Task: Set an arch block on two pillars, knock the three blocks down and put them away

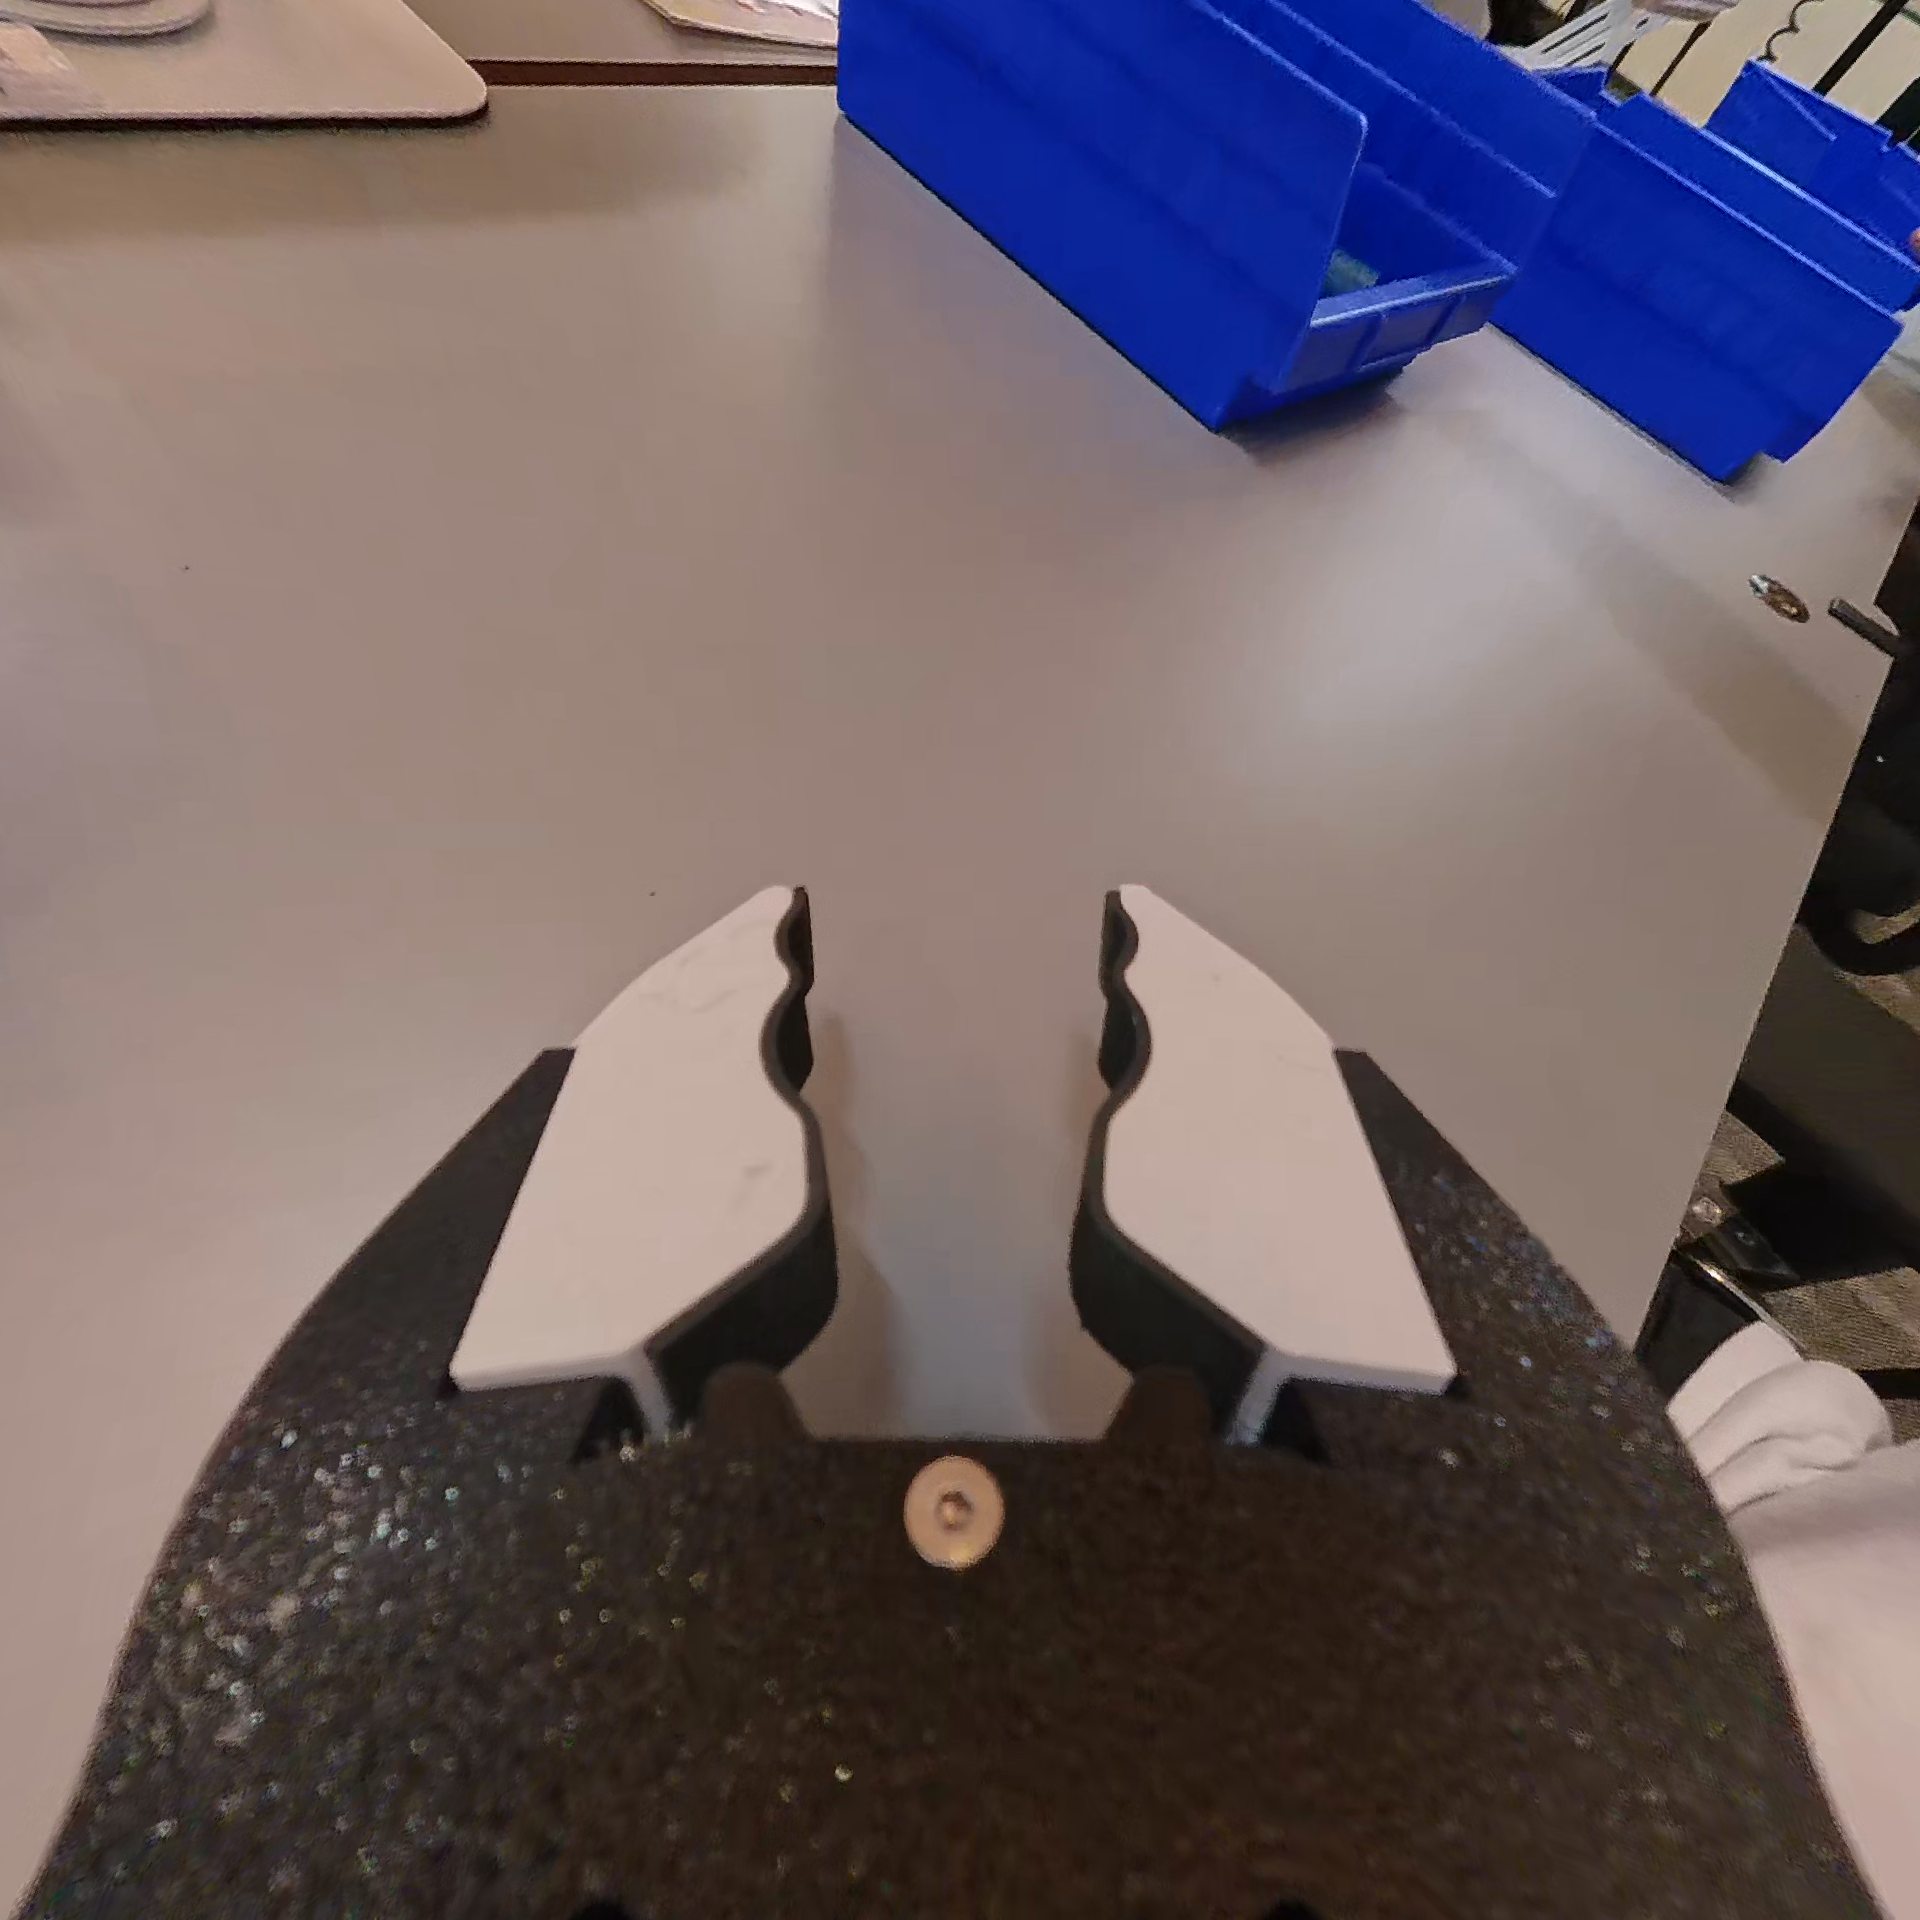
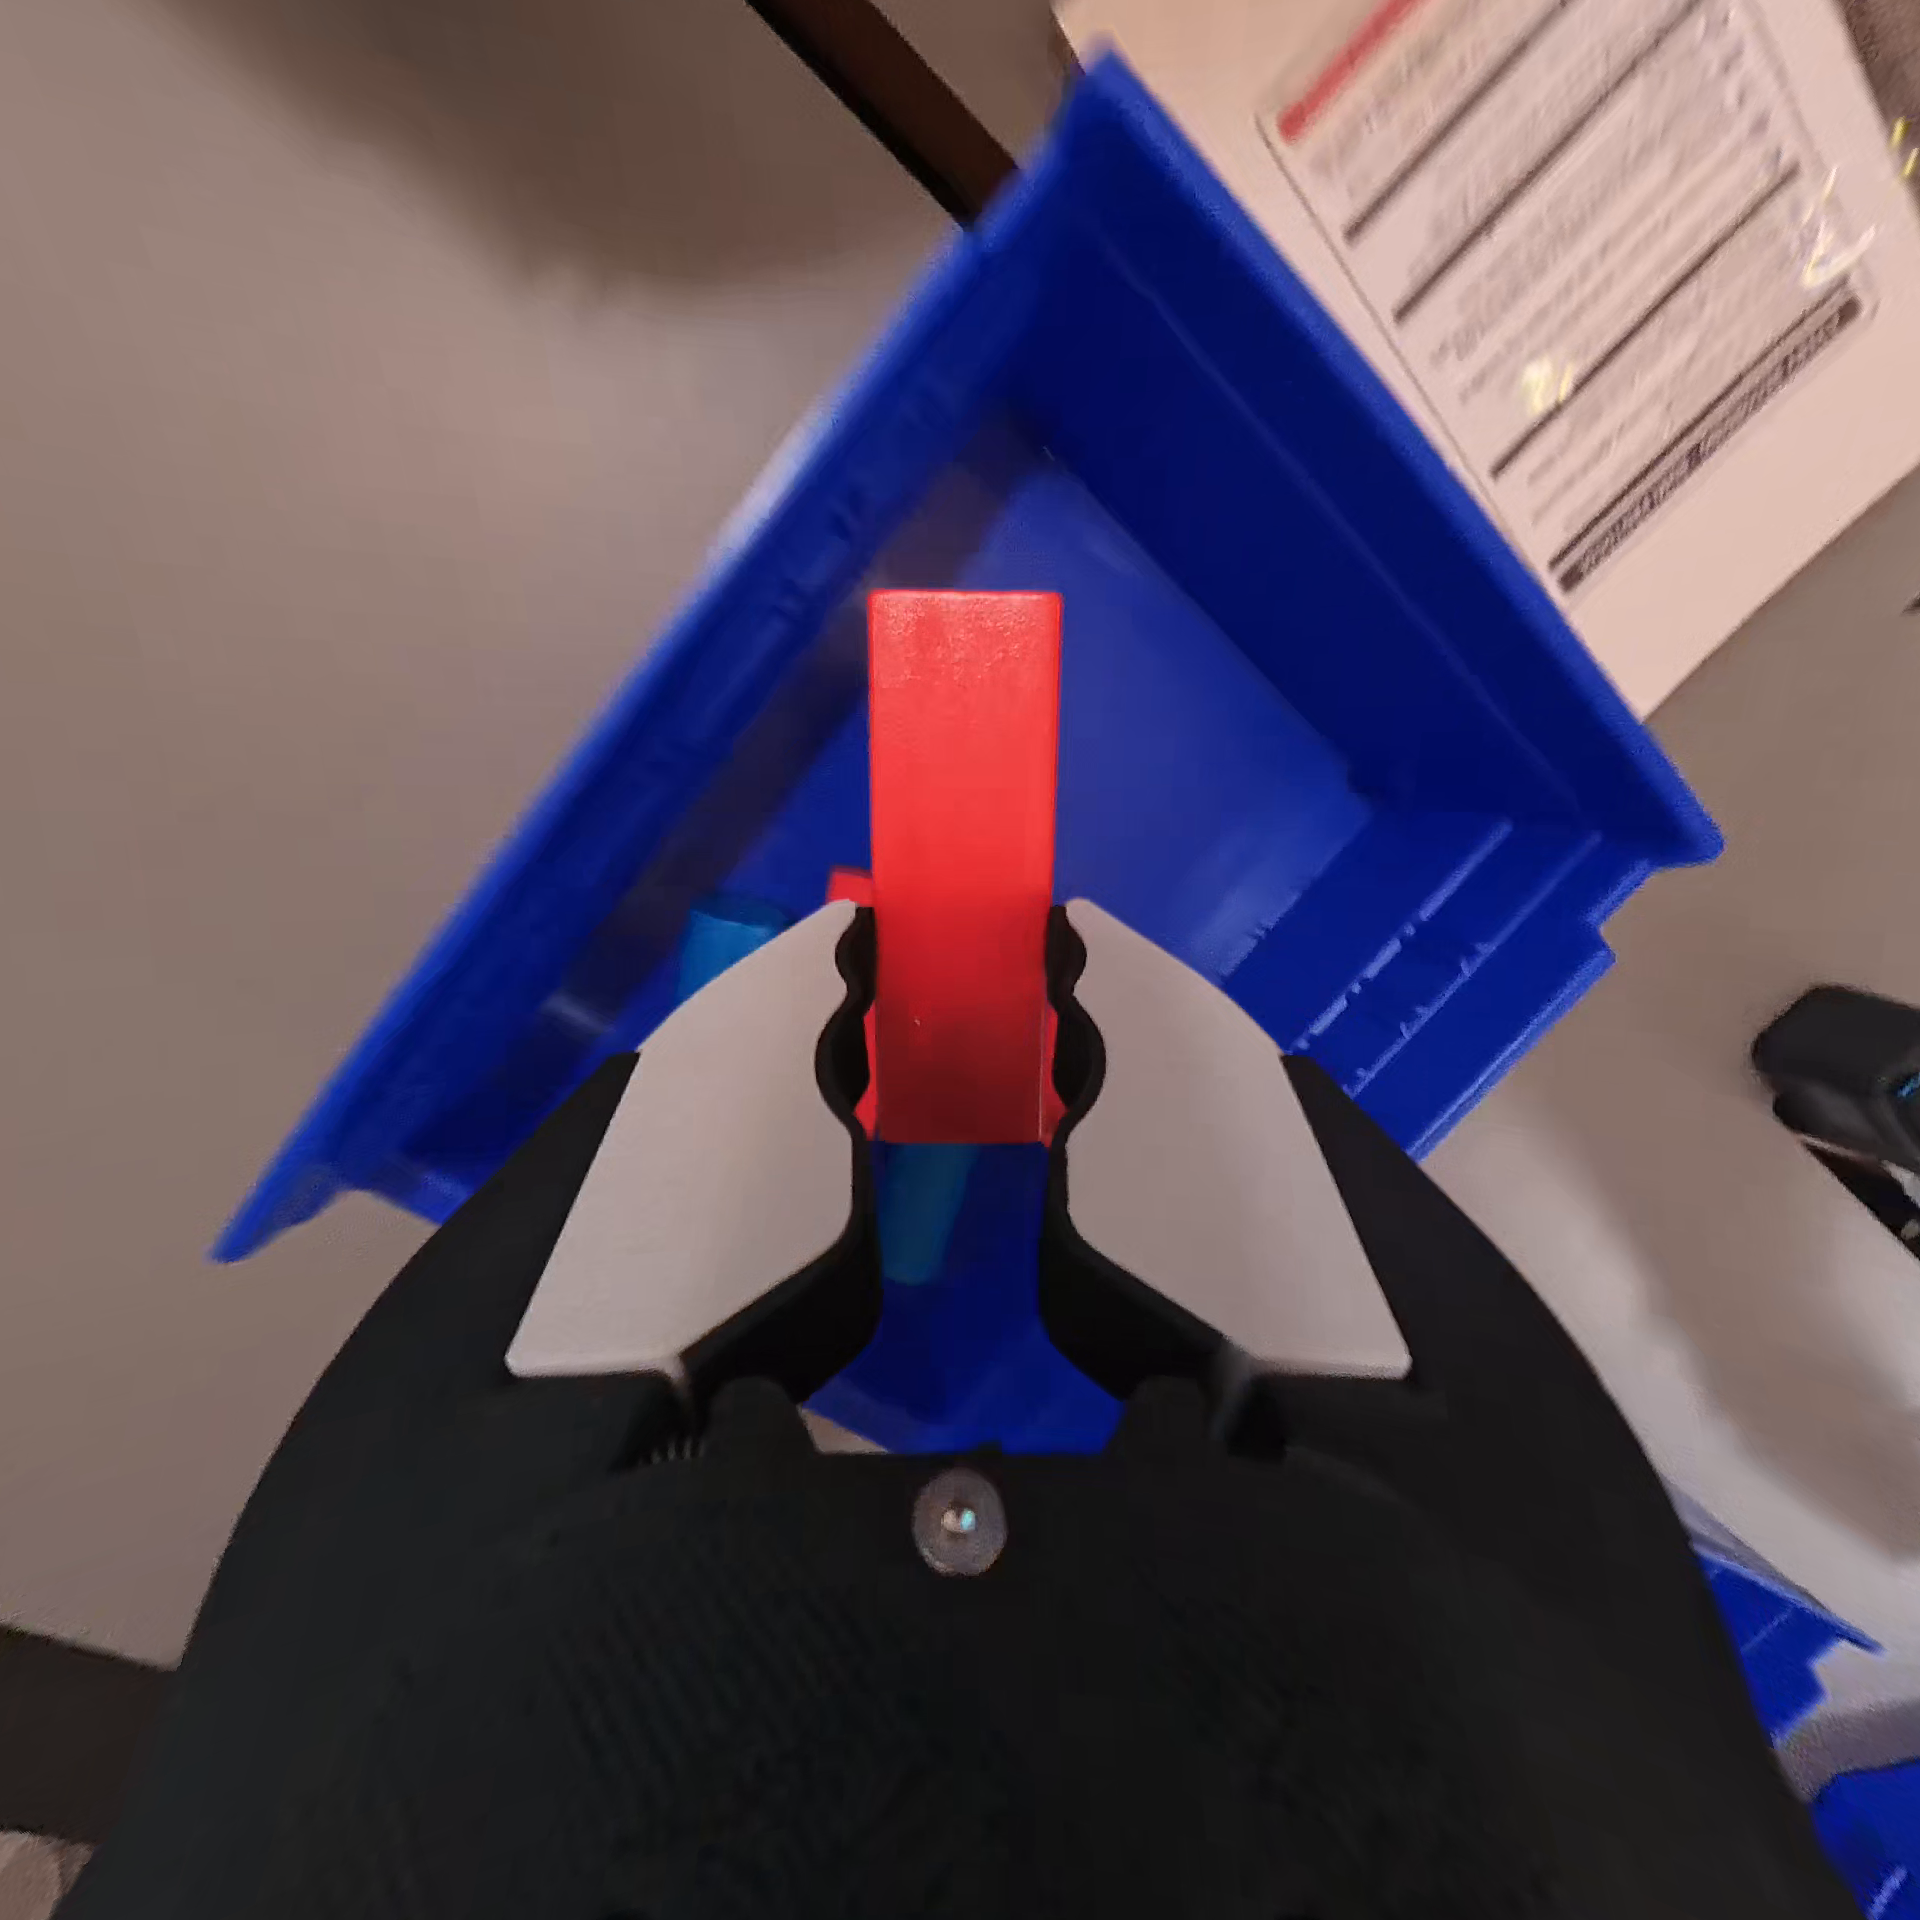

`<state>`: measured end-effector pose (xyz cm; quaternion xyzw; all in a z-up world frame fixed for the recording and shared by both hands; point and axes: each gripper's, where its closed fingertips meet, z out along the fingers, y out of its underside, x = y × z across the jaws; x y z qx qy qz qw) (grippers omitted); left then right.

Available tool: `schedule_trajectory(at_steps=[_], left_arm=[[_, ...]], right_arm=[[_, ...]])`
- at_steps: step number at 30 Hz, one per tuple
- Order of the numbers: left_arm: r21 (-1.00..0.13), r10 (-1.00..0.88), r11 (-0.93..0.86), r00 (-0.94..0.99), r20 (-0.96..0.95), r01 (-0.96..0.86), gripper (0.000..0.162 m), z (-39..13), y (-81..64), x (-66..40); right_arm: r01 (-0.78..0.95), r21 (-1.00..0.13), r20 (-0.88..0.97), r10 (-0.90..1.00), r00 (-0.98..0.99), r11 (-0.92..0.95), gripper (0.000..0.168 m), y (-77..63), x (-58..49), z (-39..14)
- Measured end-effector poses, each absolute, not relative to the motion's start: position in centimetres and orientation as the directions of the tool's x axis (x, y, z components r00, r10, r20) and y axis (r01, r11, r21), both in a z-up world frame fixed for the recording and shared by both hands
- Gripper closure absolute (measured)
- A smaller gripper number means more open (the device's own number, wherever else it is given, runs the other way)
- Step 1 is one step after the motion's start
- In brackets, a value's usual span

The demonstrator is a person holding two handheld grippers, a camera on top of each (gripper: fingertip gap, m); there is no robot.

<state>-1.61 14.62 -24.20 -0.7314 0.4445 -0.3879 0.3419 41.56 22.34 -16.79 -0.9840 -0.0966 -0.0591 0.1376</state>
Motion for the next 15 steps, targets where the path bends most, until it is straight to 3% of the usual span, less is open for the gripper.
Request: schedule_trajectory(at_steps=[6, 15], left_arm=[[-0.850, -0.923, -0.348, 0.301, 0.238, -0.396, 0.109, -23.3, 14.7, -1.6], [-0.820, -0.918, -0.379, 0.287, 0.274, -0.428, 0.109, -24.6, 14.4, -1.7]], right_arm=[[0.128, -0.187, 0.117, 0.107, 0.987, -0.974, 0.135, 21.1, 45.0, -22.6], [0.196, -0.131, 0.129, 0.179, 0.975, -0.972, 0.135, 23.9, 44.9, -27.0]])
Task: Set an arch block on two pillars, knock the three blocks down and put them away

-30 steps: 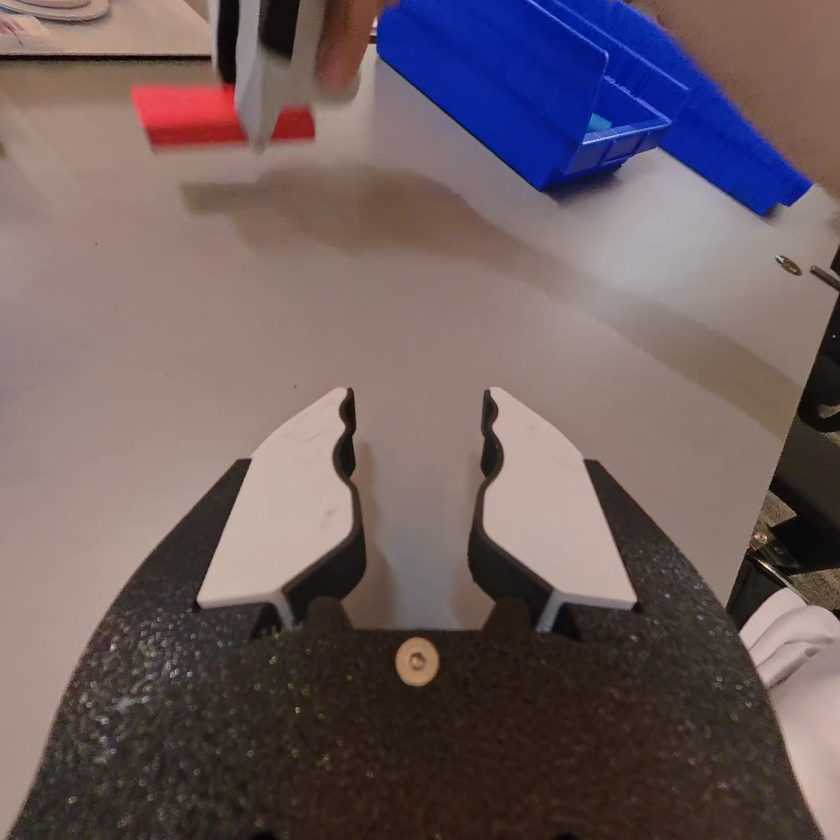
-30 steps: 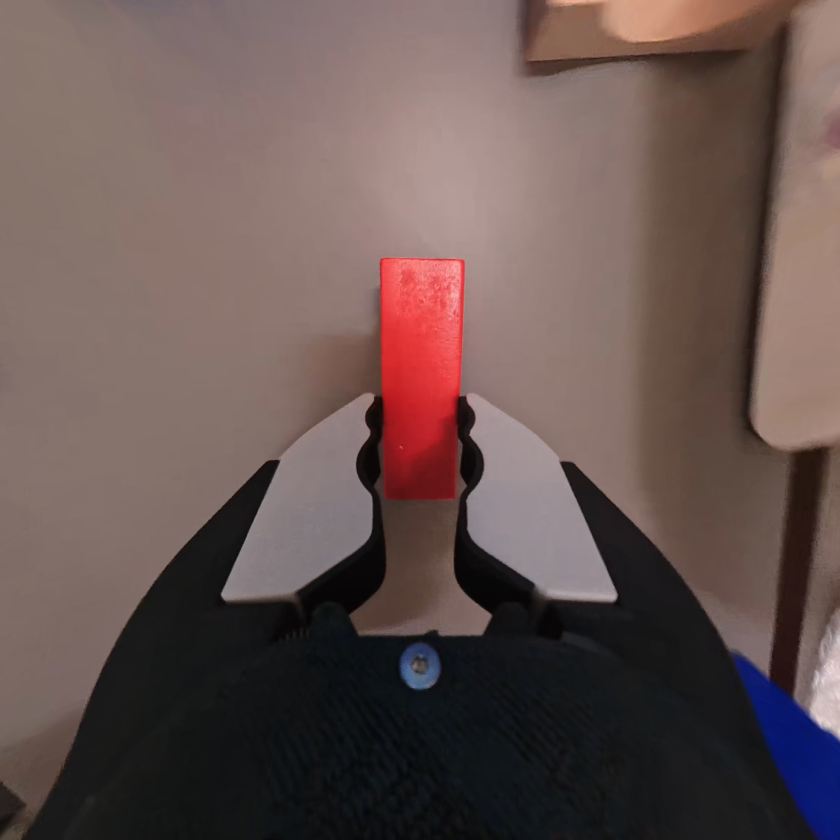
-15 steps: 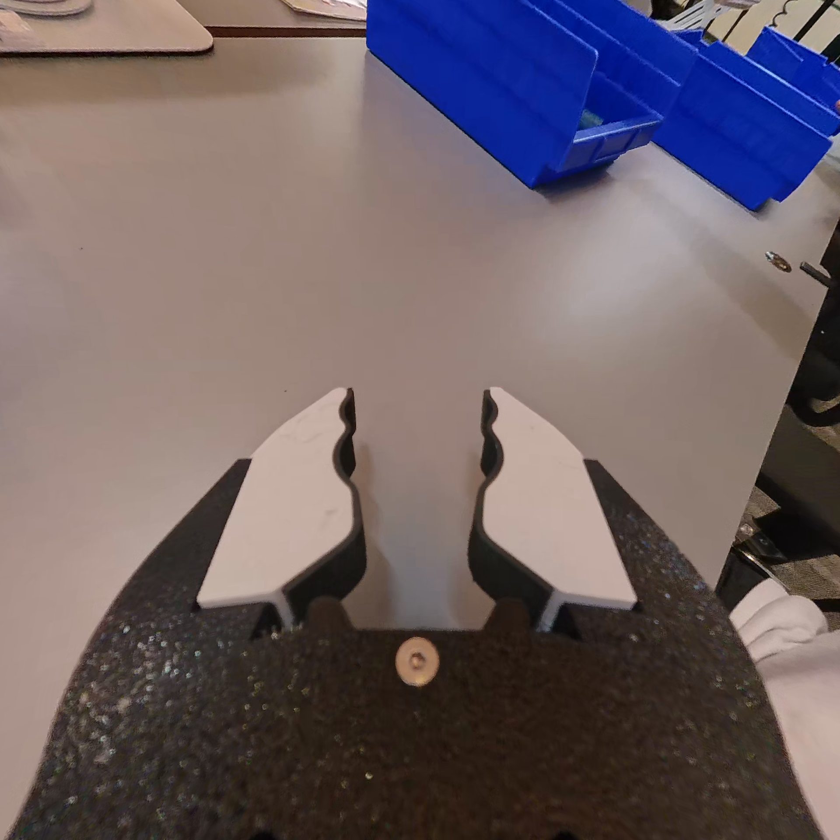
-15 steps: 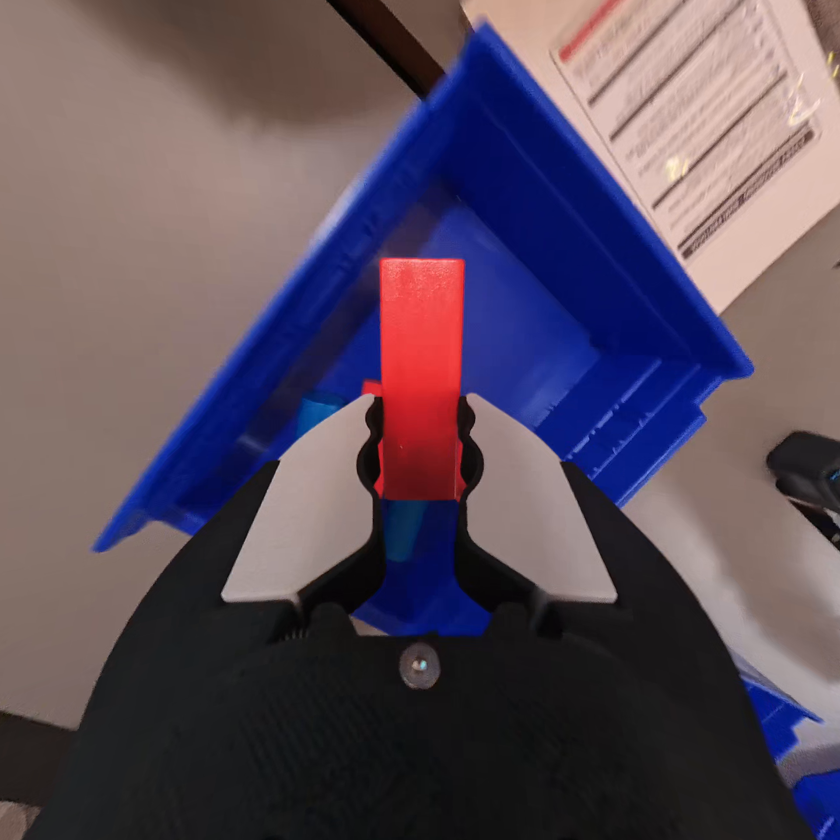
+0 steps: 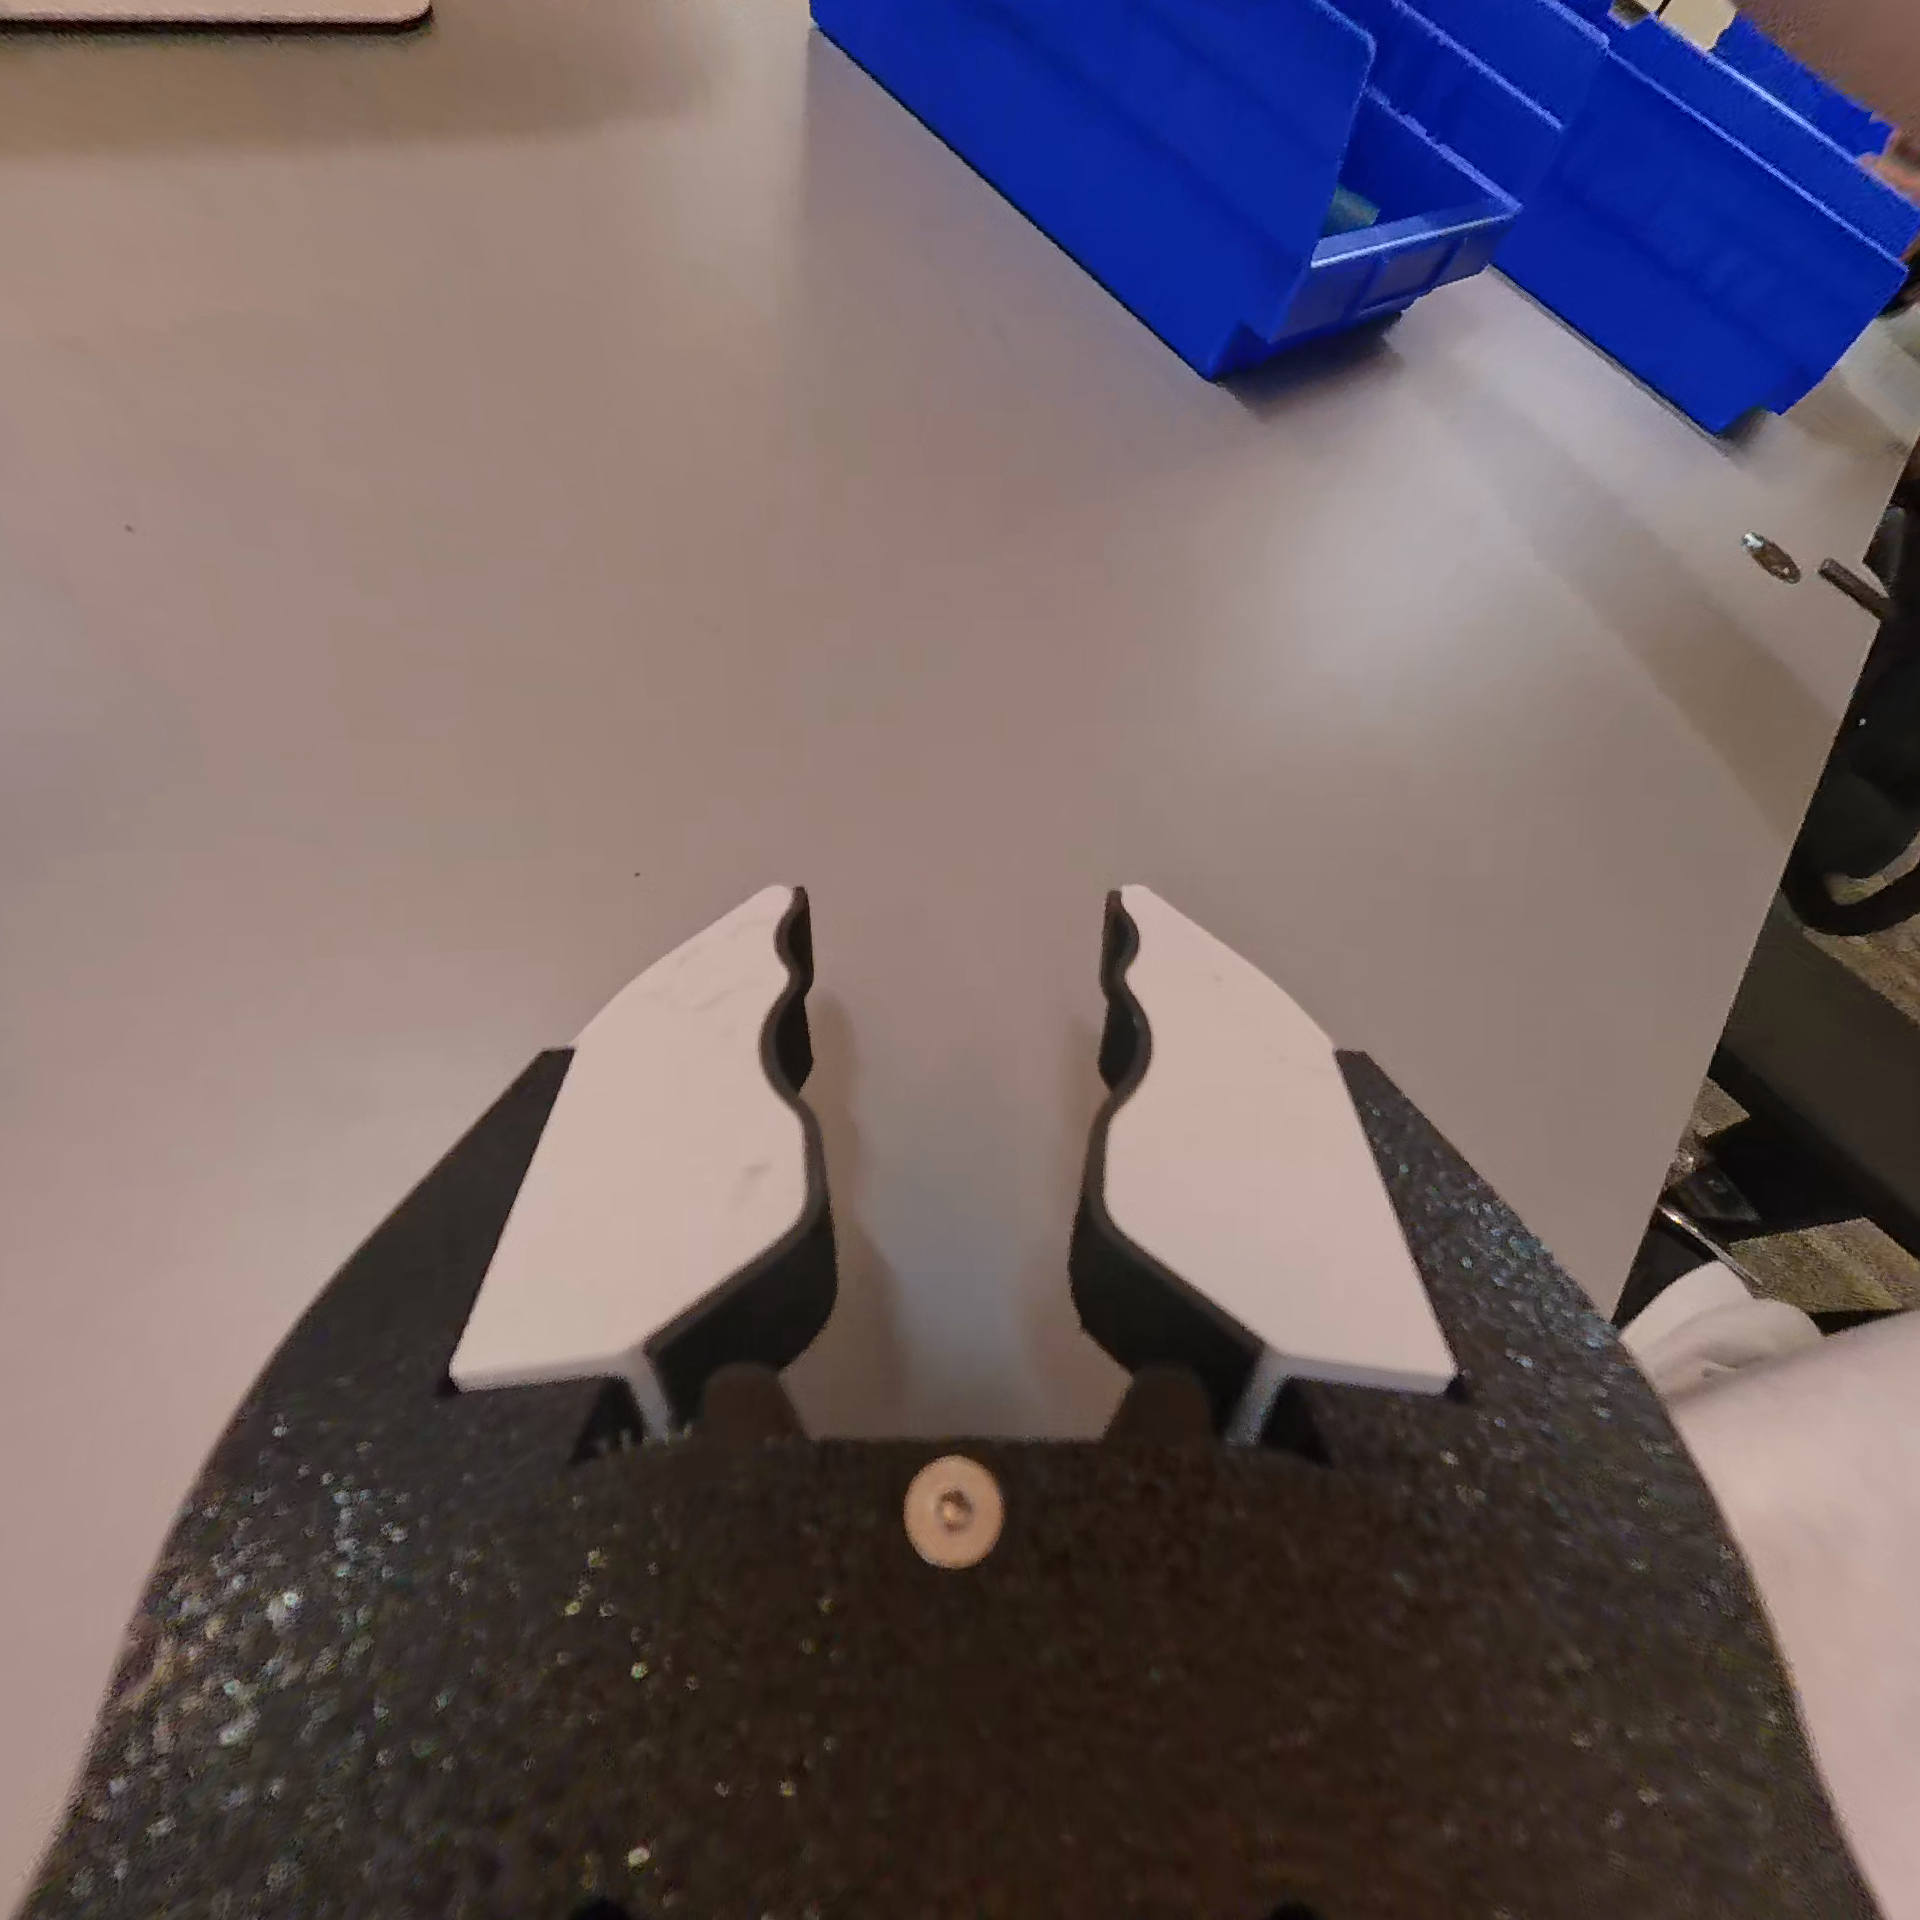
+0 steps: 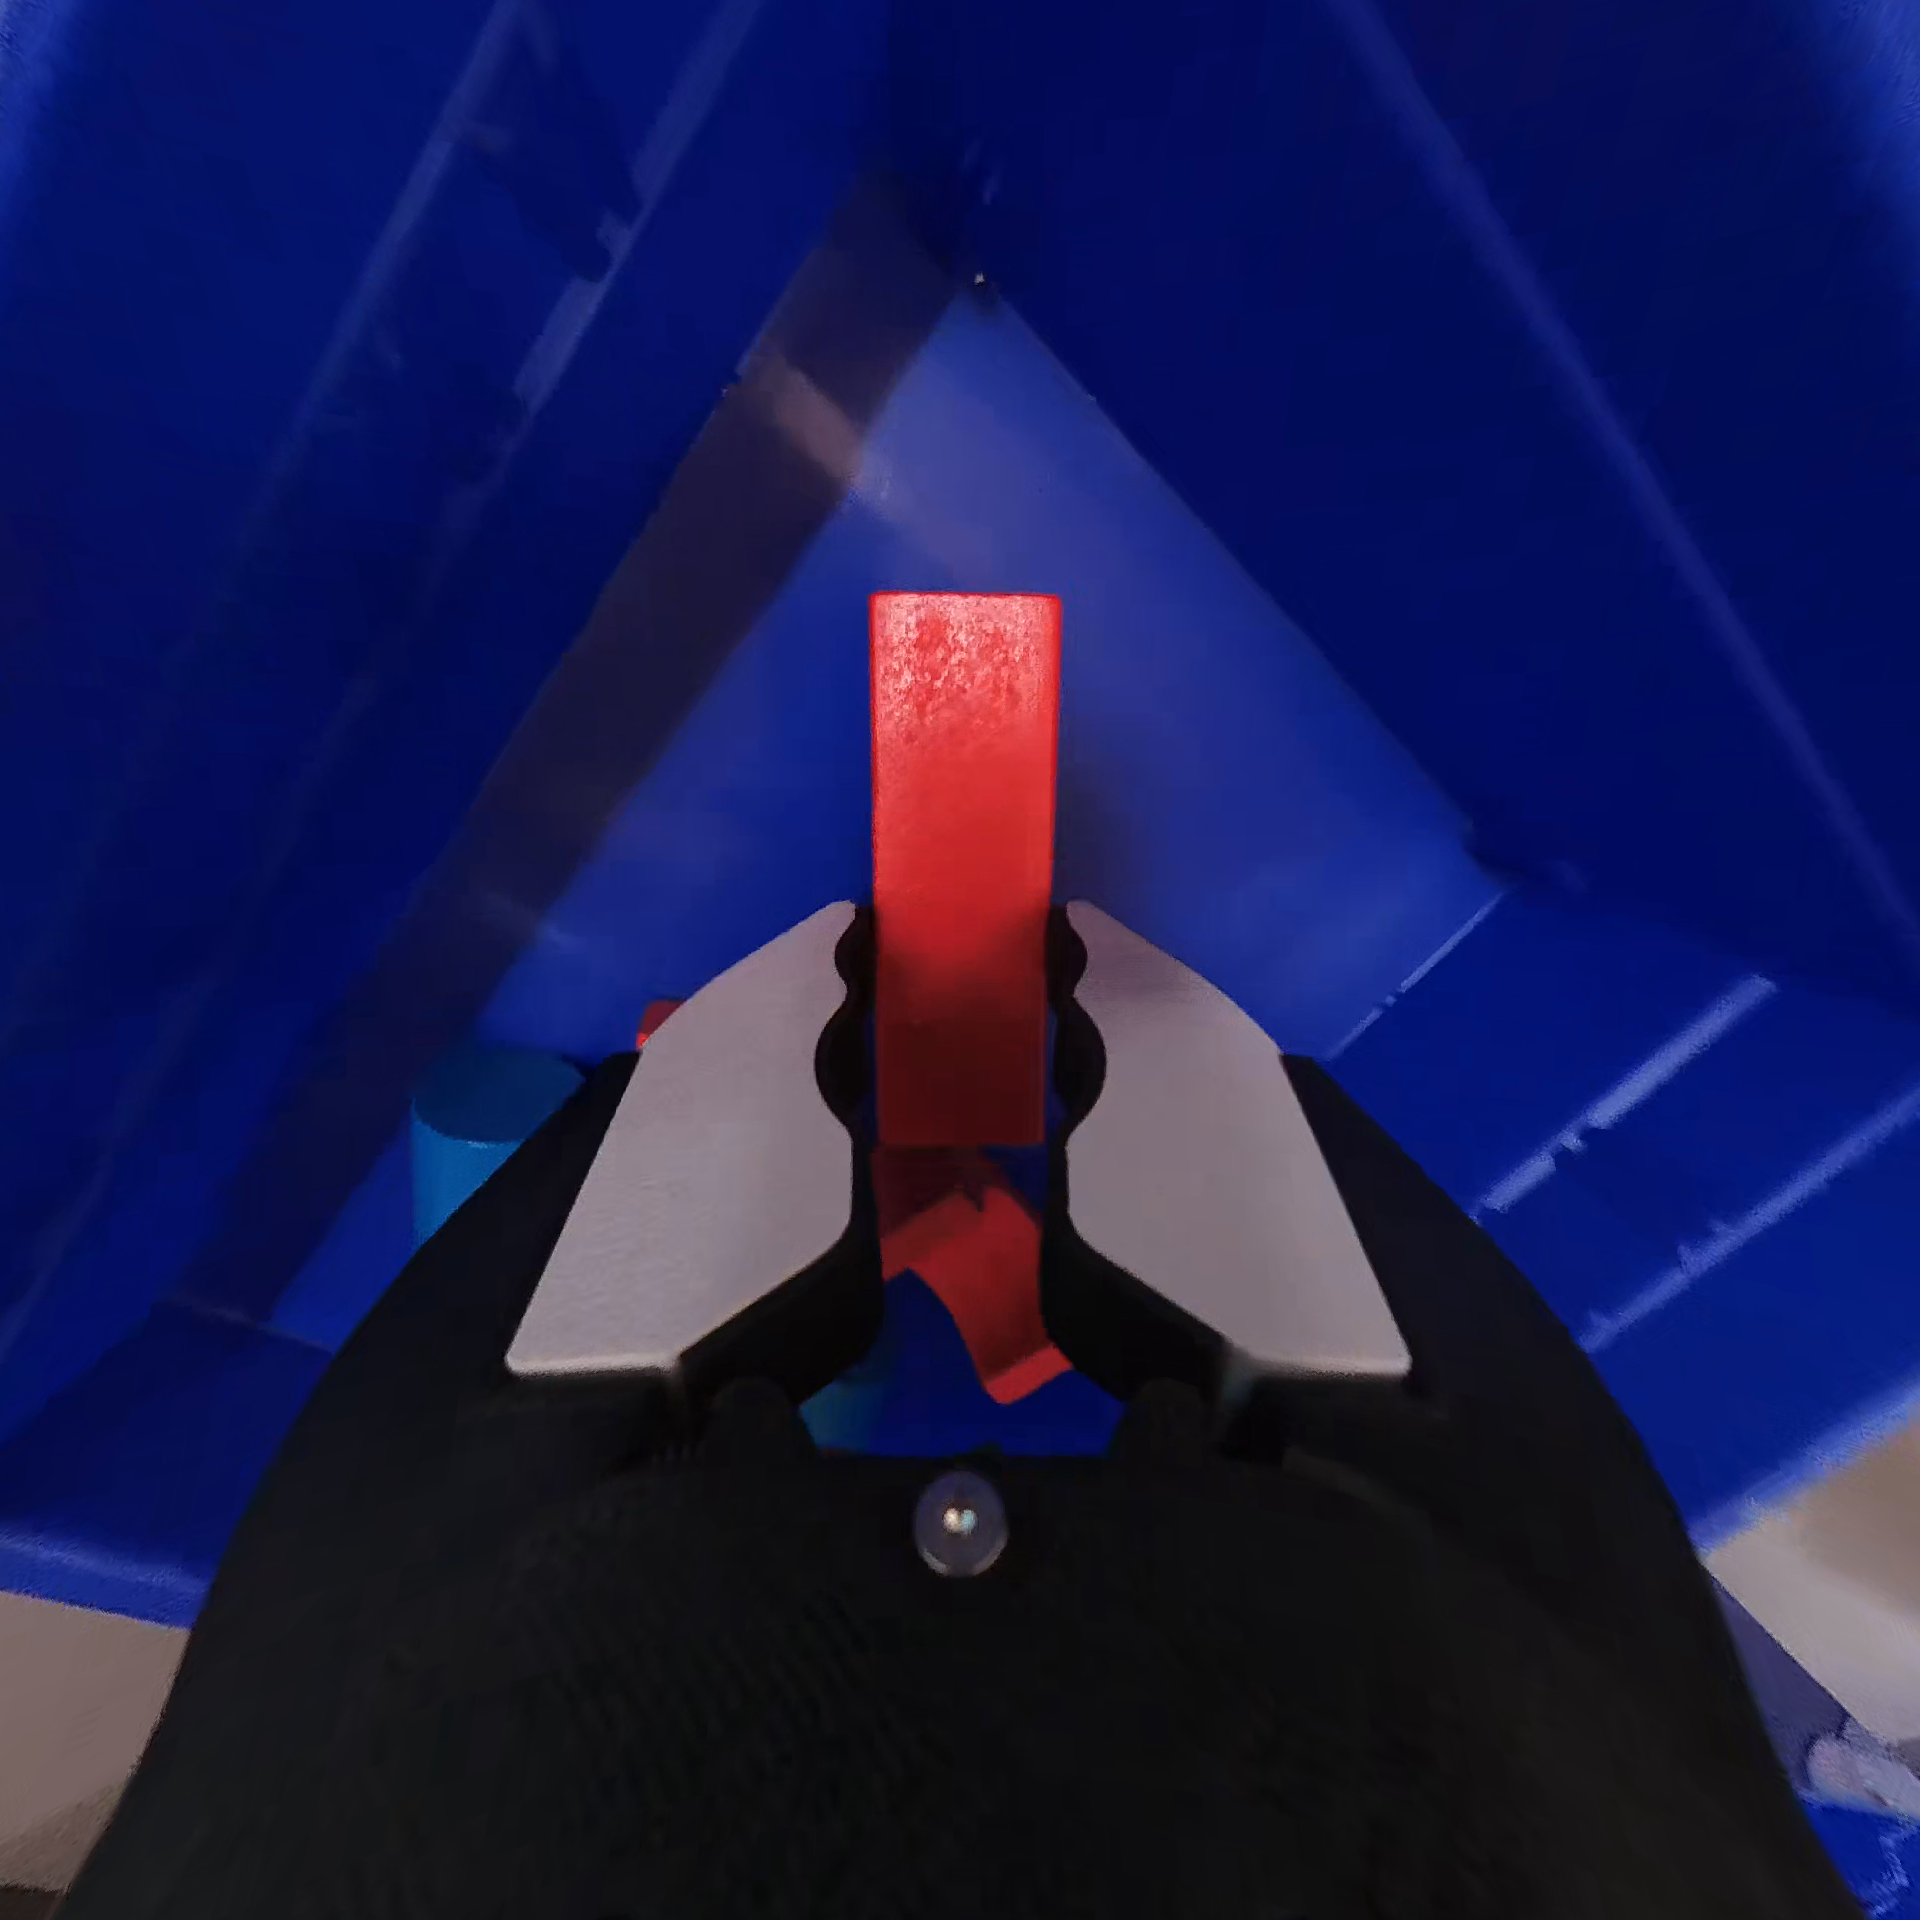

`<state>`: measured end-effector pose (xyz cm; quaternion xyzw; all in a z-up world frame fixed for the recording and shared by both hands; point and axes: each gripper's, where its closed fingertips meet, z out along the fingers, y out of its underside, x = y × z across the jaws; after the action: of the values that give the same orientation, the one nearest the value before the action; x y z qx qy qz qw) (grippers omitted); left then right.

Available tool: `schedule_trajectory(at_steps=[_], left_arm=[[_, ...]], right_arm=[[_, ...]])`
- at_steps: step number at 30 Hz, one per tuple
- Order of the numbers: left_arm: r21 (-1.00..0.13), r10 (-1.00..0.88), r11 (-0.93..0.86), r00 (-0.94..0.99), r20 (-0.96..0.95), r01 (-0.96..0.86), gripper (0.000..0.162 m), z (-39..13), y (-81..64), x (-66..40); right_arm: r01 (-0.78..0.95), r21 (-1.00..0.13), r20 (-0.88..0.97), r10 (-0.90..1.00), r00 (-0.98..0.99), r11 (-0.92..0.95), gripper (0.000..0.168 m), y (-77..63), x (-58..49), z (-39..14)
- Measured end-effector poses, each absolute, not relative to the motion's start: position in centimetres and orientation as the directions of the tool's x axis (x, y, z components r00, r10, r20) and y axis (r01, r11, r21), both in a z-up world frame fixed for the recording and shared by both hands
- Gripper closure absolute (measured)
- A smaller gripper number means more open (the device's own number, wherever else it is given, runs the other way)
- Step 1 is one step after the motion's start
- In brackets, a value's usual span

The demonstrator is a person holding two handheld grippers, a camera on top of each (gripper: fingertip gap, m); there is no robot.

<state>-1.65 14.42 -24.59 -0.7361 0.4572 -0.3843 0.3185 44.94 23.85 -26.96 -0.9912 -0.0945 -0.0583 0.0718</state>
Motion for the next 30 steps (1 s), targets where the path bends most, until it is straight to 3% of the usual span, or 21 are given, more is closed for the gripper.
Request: schedule_trajectory(at_steps=[3, 7, 9, 10, 14, 18, 22, 25, 27, 30], left_arm=[[-0.814, -0.913, -0.389, 0.296, 0.279, -0.431, 0.109, -24.7, 14.7, -1.8], [-0.814, -0.910, -0.391, 0.310, 0.274, -0.430, 0.109, -24.6, 15.1, -2.1], [-0.815, -0.909, -0.395, 0.311, 0.279, -0.424, 0.109, -24.6, 15.2, -2.2], [-0.815, -0.908, -0.397, 0.312, 0.280, -0.423, 0.109, -24.7, 15.1, -2.3], [-0.816, -0.905, -0.399, 0.319, 0.280, -0.417, 0.109, -24.7, 15.0, -2.7], [-0.825, -0.900, -0.401, 0.339, 0.273, -0.400, 0.109, -24.6, 15.0, -3.4], [-0.827, -0.892, -0.418, 0.343, 0.295, -0.375, 0.109, -24.6, 14.9, -3.7], [-0.823, -0.890, -0.425, 0.342, 0.302, -0.378, 0.109, -24.8, 14.6, -4.0], [-0.818, -0.889, -0.426, 0.347, 0.299, -0.386, 0.109, -25.0, 14.4, -4.3], [-0.817, -0.888, -0.427, 0.351, 0.298, -0.388, 0.109, -25.1, 14.0, -4.7]], right_arm=[[0.210, -0.094, 0.112, 0.200, 0.973, -0.973, 0.135, 23.9, 44.6, -28.6], [0.179, -0.131, 0.065, 0.172, 0.983, -0.975, 0.132, 24.4, 44.0, -28.8], [0.196, -0.114, 0.112, 0.183, 0.977, -0.974, 0.105, 24.3, 44.4, -28.3], [0.210, -0.098, 0.142, 0.195, 0.971, -0.973, 0.102, 24.2, 44.7, -27.7], [0.237, -0.146, 0.261, 0.193, 0.946, -0.961, 0.088, 25.4, 44.9, -22.1], [0.262, -0.301, 0.257, 0.186, 0.948, -0.917, 0.085, 28.1, 40.1, -15.4], [0.533, -0.410, 0.142, 0.525, 0.839, -0.740, 0.087, 31.0, 27.0, -13.6], [0.778, -0.363, 0.188, 0.778, 0.600, -0.513, 0.087, 31.9, 17.9, -15.7], [0.842, -0.324, 0.196, 0.840, 0.506, -0.432, 0.089, 32.9, 13.3, -17.7], [0.834, -0.301, 0.153, 0.840, 0.521, -0.462, 0.092, 35.3, 8.3, -20.5]])
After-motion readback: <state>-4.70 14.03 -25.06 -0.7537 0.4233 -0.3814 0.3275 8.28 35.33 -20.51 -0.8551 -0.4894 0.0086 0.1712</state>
